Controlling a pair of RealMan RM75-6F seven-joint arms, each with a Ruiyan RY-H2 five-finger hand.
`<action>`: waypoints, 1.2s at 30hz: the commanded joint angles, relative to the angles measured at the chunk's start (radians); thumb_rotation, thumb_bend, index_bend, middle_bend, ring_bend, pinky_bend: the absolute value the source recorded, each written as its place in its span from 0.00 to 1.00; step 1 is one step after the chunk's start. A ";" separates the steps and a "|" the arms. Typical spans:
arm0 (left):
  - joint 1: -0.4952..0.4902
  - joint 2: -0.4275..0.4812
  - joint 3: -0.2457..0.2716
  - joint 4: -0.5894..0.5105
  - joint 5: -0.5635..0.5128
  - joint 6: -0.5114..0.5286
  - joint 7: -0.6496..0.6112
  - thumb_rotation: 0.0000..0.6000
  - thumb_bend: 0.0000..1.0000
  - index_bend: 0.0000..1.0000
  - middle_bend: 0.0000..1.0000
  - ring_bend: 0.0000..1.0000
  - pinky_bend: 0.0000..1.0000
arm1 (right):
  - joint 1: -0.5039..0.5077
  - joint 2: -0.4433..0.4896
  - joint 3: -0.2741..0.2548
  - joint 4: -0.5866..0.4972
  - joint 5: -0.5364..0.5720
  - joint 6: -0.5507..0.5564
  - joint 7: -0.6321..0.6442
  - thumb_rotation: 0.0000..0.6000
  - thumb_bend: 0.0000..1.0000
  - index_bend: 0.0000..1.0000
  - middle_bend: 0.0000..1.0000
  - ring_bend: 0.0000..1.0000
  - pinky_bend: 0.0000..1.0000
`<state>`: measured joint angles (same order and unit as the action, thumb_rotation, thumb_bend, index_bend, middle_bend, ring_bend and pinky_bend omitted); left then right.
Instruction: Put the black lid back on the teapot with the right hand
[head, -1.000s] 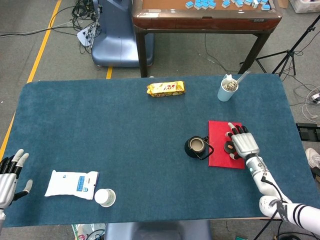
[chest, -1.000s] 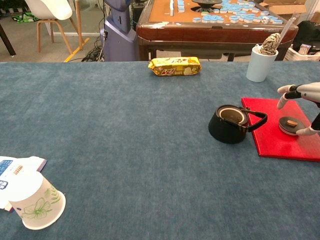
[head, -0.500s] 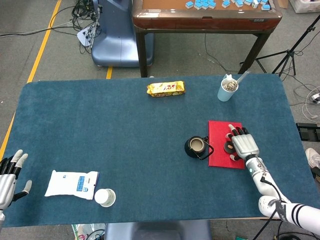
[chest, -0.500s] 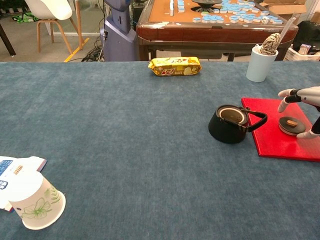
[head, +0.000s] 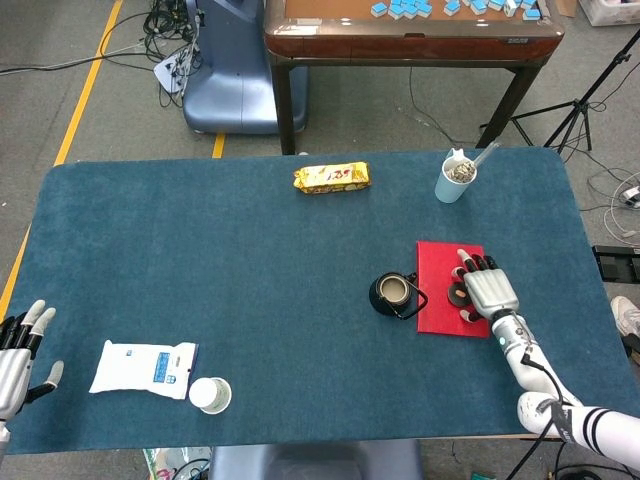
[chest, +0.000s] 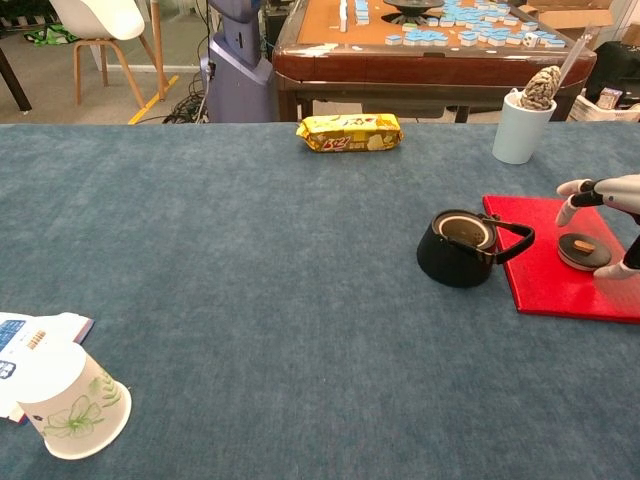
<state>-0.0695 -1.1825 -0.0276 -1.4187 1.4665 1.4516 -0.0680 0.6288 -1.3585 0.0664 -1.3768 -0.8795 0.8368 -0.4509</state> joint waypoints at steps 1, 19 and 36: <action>0.000 0.000 0.000 0.000 0.000 0.000 0.000 1.00 0.39 0.00 0.00 0.00 0.00 | 0.001 -0.002 -0.002 0.003 0.001 0.000 0.000 1.00 0.24 0.25 0.00 0.00 0.00; 0.001 -0.006 -0.001 0.017 -0.002 -0.003 -0.017 1.00 0.39 0.00 0.00 0.00 0.00 | 0.009 -0.012 -0.005 0.016 0.012 -0.001 -0.003 1.00 0.24 0.31 0.00 0.00 0.00; 0.003 -0.008 -0.001 0.018 -0.005 -0.004 -0.018 1.00 0.38 0.00 0.00 0.00 0.00 | 0.011 -0.017 -0.007 0.025 0.009 0.001 0.000 1.00 0.24 0.37 0.00 0.00 0.00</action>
<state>-0.0666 -1.1906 -0.0290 -1.4005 1.4618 1.4476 -0.0861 0.6400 -1.3751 0.0598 -1.3517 -0.8707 0.8376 -0.4513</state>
